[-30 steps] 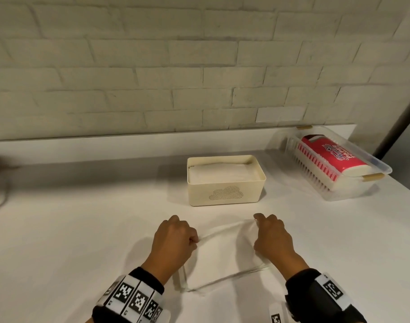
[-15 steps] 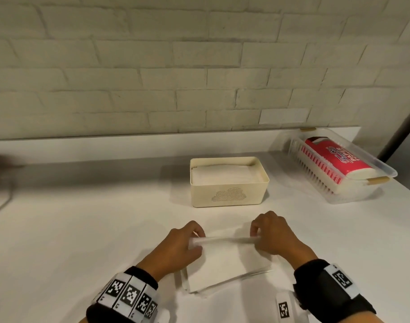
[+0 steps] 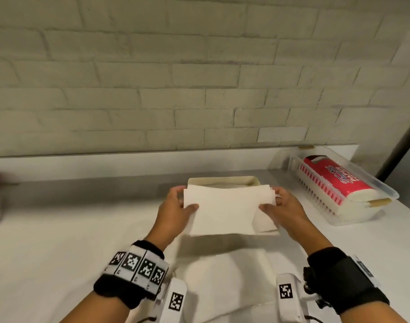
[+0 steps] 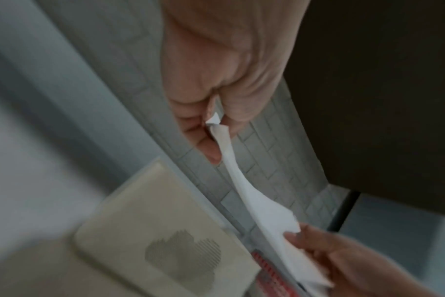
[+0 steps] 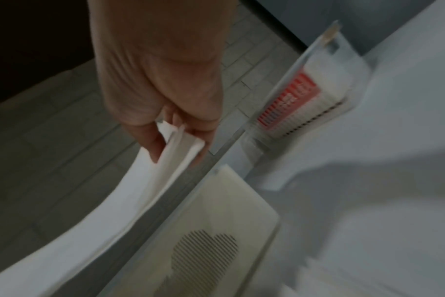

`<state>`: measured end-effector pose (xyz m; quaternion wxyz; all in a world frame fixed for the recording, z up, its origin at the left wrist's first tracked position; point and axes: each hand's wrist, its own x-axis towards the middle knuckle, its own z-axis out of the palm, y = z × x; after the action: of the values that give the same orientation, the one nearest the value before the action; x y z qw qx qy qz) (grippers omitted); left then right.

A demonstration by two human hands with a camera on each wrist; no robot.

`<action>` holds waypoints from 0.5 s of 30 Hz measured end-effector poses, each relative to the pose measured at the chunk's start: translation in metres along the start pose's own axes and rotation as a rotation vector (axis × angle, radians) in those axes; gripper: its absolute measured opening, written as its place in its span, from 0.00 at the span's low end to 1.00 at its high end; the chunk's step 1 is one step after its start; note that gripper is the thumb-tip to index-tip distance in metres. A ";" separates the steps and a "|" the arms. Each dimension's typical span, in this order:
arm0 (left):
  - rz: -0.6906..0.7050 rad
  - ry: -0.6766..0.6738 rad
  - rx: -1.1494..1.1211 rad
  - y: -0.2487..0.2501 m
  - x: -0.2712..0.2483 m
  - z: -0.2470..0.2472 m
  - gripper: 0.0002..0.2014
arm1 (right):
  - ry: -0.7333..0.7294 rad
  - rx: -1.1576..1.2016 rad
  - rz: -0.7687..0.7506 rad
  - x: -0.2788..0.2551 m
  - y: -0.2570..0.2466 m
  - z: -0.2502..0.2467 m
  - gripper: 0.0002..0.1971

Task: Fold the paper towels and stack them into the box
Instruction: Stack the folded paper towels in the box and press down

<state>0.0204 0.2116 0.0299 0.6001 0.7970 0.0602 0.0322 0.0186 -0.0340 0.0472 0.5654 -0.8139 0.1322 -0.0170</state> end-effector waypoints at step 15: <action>0.134 -0.100 0.833 0.002 0.110 0.042 0.08 | 0.011 -0.528 -0.110 0.115 -0.010 0.032 0.10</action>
<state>0.1344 0.1854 0.0182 0.2257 0.9741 -0.0127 0.0054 0.1372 -0.0284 0.0308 0.3312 -0.9390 0.0907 -0.0173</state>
